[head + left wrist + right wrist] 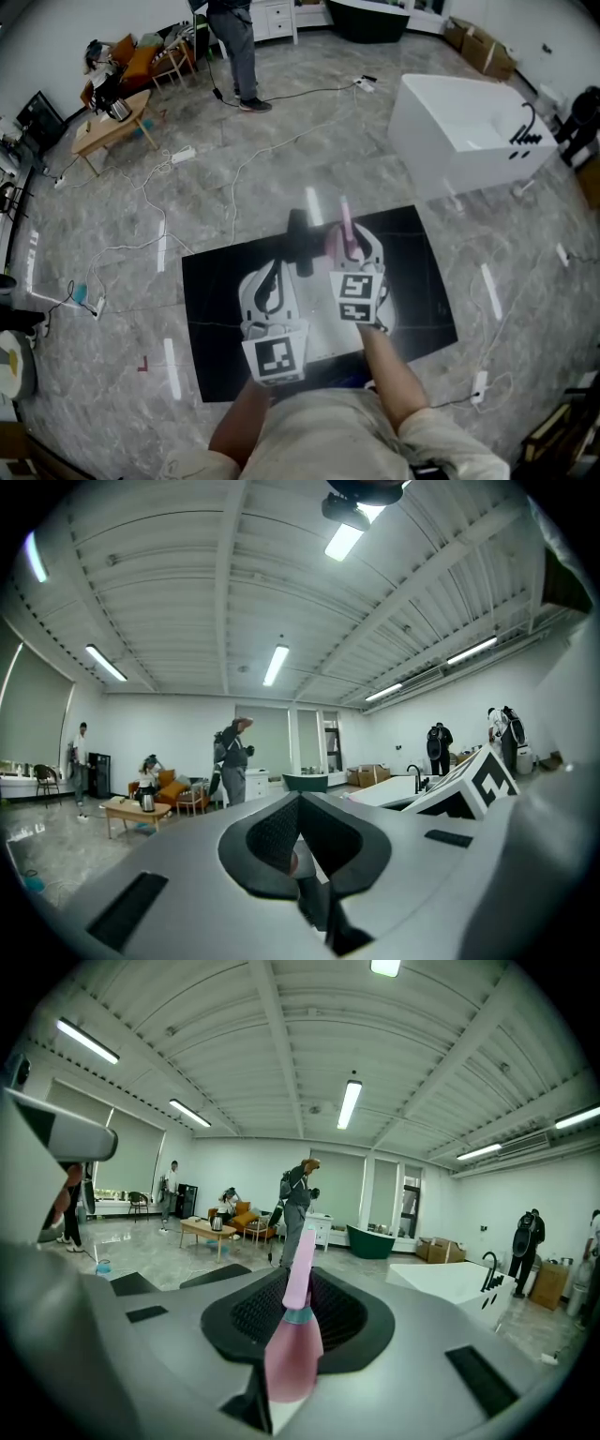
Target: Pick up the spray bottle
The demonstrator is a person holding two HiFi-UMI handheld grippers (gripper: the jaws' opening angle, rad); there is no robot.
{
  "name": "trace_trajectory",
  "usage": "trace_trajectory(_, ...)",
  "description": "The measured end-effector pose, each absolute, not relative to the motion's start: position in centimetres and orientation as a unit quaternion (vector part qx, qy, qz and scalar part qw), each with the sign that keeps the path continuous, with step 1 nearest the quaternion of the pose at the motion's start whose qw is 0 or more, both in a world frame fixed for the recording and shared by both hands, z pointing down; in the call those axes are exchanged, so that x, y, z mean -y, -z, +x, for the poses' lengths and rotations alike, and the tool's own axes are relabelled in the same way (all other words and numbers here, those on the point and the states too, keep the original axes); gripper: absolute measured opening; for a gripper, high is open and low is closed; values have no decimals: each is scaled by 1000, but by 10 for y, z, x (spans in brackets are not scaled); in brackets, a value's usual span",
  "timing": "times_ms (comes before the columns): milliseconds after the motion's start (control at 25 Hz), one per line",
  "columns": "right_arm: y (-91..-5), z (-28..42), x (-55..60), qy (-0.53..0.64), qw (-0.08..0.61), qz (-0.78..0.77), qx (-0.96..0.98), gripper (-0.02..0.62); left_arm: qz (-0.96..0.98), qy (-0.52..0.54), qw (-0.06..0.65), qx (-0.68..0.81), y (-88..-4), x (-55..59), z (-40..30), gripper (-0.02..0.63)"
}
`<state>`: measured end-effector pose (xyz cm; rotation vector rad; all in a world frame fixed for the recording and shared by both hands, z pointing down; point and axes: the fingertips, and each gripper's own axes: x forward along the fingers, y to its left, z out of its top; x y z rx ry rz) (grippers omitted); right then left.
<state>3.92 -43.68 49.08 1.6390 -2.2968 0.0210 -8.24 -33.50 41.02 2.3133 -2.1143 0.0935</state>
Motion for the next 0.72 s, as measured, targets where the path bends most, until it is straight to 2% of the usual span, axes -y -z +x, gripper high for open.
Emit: trace_trajectory(720,-387,63,368,30,80,581,809,83,763,-15,-17,646,-395,337,-59,2)
